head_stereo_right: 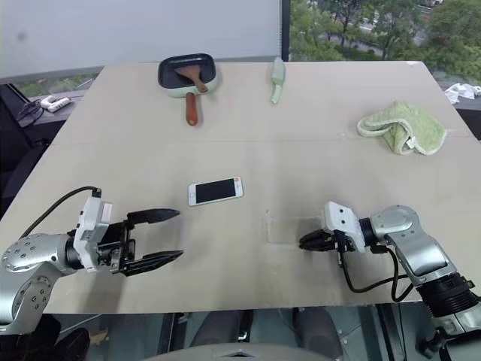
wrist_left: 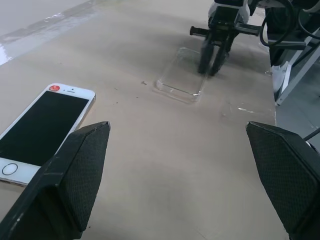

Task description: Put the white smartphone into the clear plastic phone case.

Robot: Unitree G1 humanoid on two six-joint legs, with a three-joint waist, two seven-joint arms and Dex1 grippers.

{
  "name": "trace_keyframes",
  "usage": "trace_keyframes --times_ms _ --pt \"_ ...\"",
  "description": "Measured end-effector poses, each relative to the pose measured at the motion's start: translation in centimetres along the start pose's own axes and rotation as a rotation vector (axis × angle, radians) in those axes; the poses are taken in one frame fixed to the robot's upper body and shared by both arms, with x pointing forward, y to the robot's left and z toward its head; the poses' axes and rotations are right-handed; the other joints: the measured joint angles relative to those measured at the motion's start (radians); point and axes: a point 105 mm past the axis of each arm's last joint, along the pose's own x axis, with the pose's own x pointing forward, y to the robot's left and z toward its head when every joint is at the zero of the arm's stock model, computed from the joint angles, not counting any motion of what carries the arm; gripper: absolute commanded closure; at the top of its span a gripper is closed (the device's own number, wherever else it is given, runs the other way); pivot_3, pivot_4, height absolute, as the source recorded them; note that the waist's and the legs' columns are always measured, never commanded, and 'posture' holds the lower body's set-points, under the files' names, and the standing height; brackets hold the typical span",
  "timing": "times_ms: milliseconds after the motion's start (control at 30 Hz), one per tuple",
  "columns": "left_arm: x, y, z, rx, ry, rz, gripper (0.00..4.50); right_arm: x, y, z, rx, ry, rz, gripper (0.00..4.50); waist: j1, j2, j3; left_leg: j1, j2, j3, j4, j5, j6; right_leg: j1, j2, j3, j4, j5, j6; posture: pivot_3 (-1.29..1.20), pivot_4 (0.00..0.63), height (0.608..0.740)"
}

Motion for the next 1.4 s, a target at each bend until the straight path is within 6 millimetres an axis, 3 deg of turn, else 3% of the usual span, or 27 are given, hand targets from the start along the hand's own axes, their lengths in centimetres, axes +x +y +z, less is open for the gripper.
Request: trace_keyframes --times_ms 167,200,367,567,867,1233,1367,1400 --pt "0.0 0.0 -0.1 0.008 0.006 0.002 0.0 -0.3 -0.2 0.2 0.005 -0.001 -0.006 0.22 0.0 0.0 0.0 0.0 0.0 0.0 0.0 0.0 0.0 0.0 -0.001 0.0 0.0 0.0 0.0 0.0 0.15 0.74" --pt "0.0 0.1 -0.2 0.011 0.009 0.004 0.0 -0.4 -0.2 0.2 0.011 -0.001 -0.007 0.08 0.0 0.0 0.0 0.0 0.0 0.0 0.0 0.0 0.0 0.0 -0.002 0.0 0.0 0.0 0.0 0.0 0.15 0.74" --pt "-0.2 1.1 -0.8 -0.002 0.016 0.071 0.0 -1.2 0.8 2.0 0.058 -0.059 0.01 0.08 0.001 0.001 0.001 -0.001 0.0 -0.002 0.0 0.0 0.0 0.0 -0.003 -0.002 0.0 0.0 0.0 0.0 0.15 0.74" --pt "1.6 4.6 -0.9 0.056 0.044 0.177 0.0 -0.9 1.4 4.5 0.075 -0.138 0.009 0.08 0.005 0.001 0.002 -0.001 -0.001 -0.002 0.001 0.0 0.0 0.0 0.0 -0.002 0.0 0.0 0.0 0.0 0.15 0.74" --pt "3.3 8.8 -1.9 0.116 0.119 0.211 0.0 -0.5 1.2 5.1 0.088 -0.155 -0.029 0.08 0.0 0.0 0.002 -0.002 -0.001 -0.003 0.0 0.0 0.0 -0.001 0.001 -0.003 0.0 0.0 0.001 0.0 0.15 0.74" --pt "3.7 11.4 -4.3 0.09 0.207 0.191 0.0 -0.4 1.3 5.1 0.122 -0.165 -0.068 0.08 0.001 0.0 0.002 -0.002 -0.002 -0.003 0.001 0.0 0.0 -0.001 0.001 -0.003 0.001 0.0 0.001 0.0 0.15 0.74" --pt "4.0 12.0 -4.3 0.092 0.196 0.176 0.0 -0.5 1.3 5.3 0.123 -0.176 -0.077 0.08 0.004 0.0 0.002 -0.002 -0.003 -0.003 0.002 0.0 0.0 0.0 0.001 -0.004 0.002 0.0 0.001 0.0 0.15 0.74" --pt "4.1 12.1 -4.3 0.093 0.194 0.168 0.25 -0.5 1.2 5.3 0.124 -0.177 -0.082 0.03 0.005 0.0 0.002 -0.002 -0.003 -0.004 0.002 0.0 0.0 0.0 0.0 -0.004 0.002 0.0 0.001 0.0 0.15 0.74"
